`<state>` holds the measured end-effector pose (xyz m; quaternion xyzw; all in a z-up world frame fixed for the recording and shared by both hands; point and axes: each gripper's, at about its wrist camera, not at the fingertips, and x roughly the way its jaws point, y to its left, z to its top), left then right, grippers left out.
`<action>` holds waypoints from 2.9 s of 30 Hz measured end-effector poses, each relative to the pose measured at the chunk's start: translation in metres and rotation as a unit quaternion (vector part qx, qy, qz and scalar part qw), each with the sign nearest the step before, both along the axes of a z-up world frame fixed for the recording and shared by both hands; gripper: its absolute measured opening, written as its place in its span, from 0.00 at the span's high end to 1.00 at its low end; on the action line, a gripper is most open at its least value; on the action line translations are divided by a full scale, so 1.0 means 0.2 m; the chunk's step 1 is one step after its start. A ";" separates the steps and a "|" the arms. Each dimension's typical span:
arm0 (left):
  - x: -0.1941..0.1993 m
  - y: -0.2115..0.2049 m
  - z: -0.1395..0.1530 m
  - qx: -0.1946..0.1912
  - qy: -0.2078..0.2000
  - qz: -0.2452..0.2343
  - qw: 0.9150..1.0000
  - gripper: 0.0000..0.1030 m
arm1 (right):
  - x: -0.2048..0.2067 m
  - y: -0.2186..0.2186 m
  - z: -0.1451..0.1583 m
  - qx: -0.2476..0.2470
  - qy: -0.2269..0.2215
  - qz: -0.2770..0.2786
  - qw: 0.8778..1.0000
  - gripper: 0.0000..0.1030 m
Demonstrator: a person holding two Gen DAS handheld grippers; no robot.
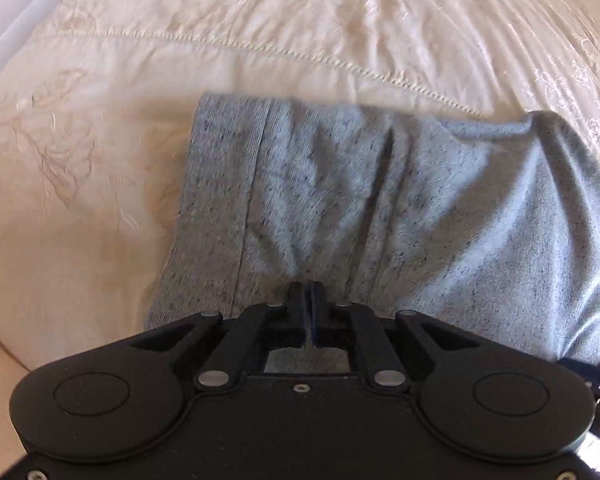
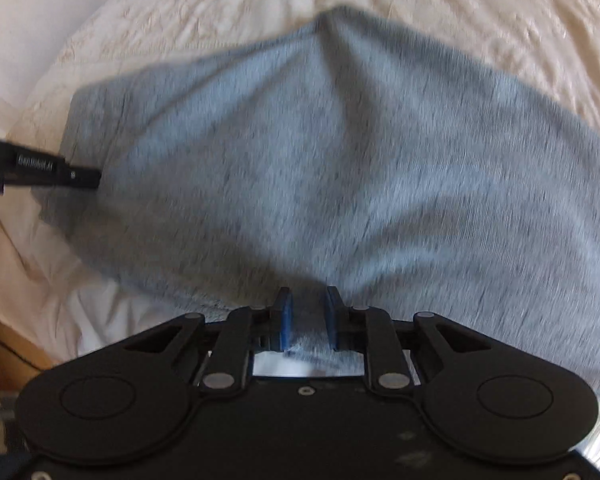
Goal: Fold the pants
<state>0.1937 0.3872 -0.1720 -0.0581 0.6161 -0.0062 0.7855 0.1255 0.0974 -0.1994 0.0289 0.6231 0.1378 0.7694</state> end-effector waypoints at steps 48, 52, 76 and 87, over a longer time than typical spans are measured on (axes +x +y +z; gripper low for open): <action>-0.35 -0.64 0.26 0.065 -0.054 -0.097 0.992 0.88 | -0.54 -1.31 0.29 -0.025 -0.093 -0.399 0.912 0.80; -0.41 -0.89 0.28 0.053 -0.055 -0.093 0.993 0.88 | -0.64 -1.63 0.31 -0.028 -0.099 -0.442 0.891 0.78; -0.48 -2.24 0.14 0.047 -0.045 -0.221 0.973 0.88 | -0.68 -2.59 -0.02 0.007 -0.059 -0.398 0.915 1.00; -0.05 -2.58 -0.10 0.026 0.004 -0.213 0.977 0.88 | -0.68 -2.51 -0.02 -0.011 -0.054 -0.361 0.931 1.00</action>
